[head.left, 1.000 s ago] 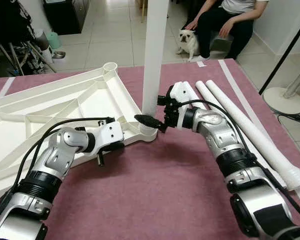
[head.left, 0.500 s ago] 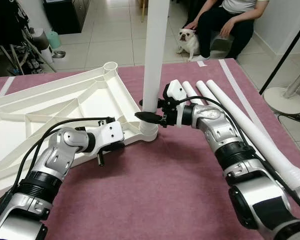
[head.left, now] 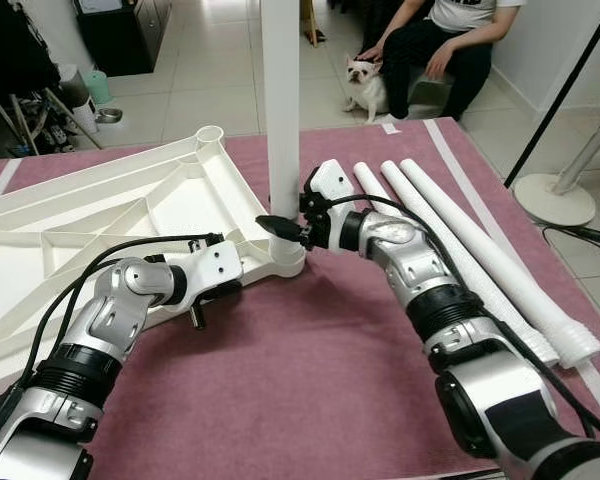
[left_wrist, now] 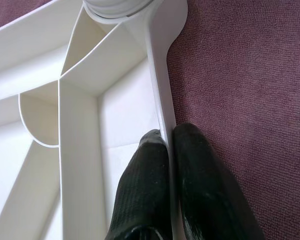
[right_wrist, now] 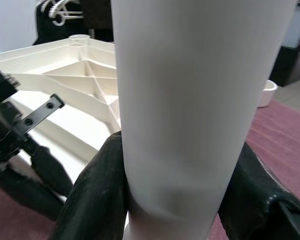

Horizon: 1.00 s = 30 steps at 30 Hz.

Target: Building children table

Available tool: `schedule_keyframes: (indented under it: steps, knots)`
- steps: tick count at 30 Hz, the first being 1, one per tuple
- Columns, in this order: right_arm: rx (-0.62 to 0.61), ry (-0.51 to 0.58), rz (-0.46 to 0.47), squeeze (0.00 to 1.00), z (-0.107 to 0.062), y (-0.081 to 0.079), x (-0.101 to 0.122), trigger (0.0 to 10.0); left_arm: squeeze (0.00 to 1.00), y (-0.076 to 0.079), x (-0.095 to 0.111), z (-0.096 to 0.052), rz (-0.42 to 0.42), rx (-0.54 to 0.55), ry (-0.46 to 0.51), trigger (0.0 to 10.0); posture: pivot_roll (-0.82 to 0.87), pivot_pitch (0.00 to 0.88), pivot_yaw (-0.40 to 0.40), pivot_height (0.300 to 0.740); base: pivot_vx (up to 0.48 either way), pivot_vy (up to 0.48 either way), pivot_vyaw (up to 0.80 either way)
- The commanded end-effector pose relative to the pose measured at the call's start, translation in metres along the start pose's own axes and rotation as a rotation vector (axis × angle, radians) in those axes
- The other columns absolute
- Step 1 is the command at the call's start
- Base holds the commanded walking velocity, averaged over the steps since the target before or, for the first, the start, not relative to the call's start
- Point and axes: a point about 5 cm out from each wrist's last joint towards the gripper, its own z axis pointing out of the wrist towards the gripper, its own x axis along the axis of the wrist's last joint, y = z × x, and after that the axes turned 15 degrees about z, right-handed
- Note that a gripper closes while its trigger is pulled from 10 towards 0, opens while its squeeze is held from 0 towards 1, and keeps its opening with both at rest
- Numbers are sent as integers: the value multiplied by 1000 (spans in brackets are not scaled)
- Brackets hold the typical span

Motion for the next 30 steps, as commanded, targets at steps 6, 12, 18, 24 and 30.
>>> schedule_keyframes:
  steps: [6,12,18,24,30]
  knots:
    - [-246,-86,54,0,-1,5,-33,10000,0,1,-3,0,23,45,-36,10000,79,0,86,740,0,0,0]
    - [-574,-28,116,0,6,6,-40,10000,0,2,-3,0,25,42,-35,10000,72,0,90,740,0,0,0]
    - [-685,-17,127,0,10,1,-43,10000,0,2,-3,1,27,39,-33,10000,70,0,91,740,0,0,0]
    - [-752,-32,97,0,21,-12,-46,10000,0,3,-2,1,28,35,-32,10000,68,0,91,740,0,0,0]
    - [-769,-6,93,1000,27,-21,-44,10000,0,4,-2,1,27,35,-32,10000,71,0,85,740,0,0,0]
